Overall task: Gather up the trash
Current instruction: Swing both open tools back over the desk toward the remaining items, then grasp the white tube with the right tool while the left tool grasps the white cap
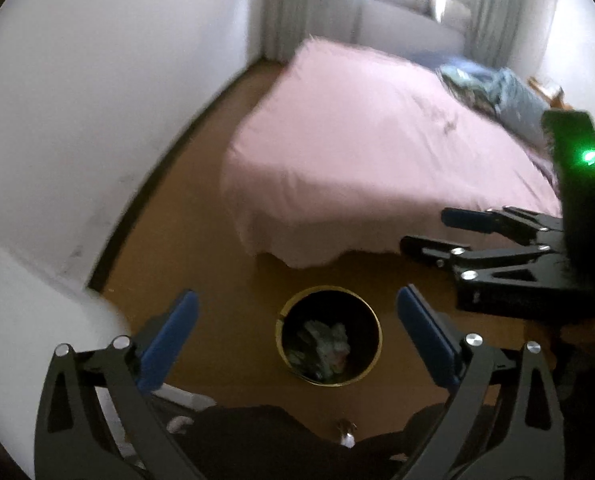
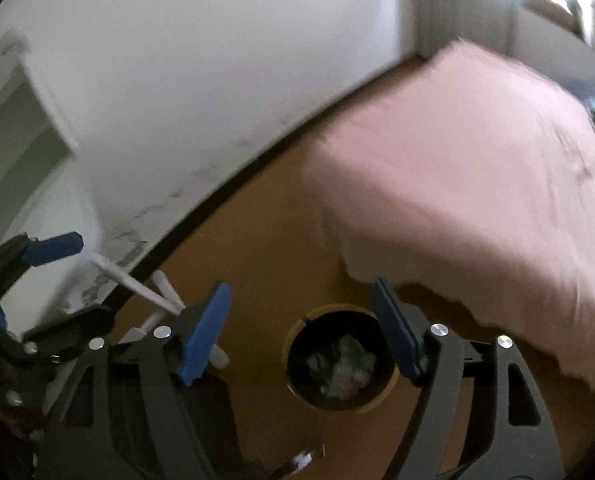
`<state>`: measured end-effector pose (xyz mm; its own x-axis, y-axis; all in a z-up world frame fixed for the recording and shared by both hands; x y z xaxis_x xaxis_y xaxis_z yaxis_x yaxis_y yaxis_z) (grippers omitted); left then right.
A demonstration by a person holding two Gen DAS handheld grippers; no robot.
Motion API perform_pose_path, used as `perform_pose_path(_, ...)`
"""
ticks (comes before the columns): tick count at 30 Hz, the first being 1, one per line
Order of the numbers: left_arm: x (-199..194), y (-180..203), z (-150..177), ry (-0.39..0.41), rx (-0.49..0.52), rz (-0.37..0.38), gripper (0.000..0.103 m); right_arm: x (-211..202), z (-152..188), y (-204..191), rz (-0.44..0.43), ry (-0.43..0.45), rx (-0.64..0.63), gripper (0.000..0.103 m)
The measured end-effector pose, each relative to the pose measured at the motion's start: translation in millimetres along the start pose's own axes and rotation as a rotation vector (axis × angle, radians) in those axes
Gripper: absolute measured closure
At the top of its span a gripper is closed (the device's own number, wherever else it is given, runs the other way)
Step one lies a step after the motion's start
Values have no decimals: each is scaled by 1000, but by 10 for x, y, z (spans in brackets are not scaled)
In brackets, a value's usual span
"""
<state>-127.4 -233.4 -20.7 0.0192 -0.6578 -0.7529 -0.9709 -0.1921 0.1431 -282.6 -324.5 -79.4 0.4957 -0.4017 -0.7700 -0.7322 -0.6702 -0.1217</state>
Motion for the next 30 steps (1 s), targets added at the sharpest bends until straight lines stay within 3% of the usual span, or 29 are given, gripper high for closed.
perform_pose_path(7, -1065, -1223, 332, 94, -181, -271, 7, 134, -465, -1365, -190, 45, -233, 30)
perform_pose_path(11, -1667, -2080, 842, 94, -344, -468, 7, 327, -578, -2391, -331, 26, -377, 30)
perform_pose_path(17, -2376, -3004, 1651, 75, -591, -676, 7, 525, -469, -3771, -502, -20, -590, 30)
perform_pose_path(23, -2747, -3477, 2224, 67, -757, -753, 7, 675, -341, -4863, -618, -67, -772, 30)
perform_pose_path(30, -2778, -3738, 2422, 57, -799, -756, 7, 977, -293, -5691, -669, -116, -900, 30)
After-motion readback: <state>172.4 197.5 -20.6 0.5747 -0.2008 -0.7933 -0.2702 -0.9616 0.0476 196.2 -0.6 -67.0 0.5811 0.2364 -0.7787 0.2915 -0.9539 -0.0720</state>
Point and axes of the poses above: each gripper's, at about its wrist camera, not at the fingertips, and x roughly the way its jaws point, y to its right, z to its underside, the point moved 1 cm from there along x, roughly the way its jaws point, and after that the axes turned 3 degrees about -x, right-handed, at the moved point
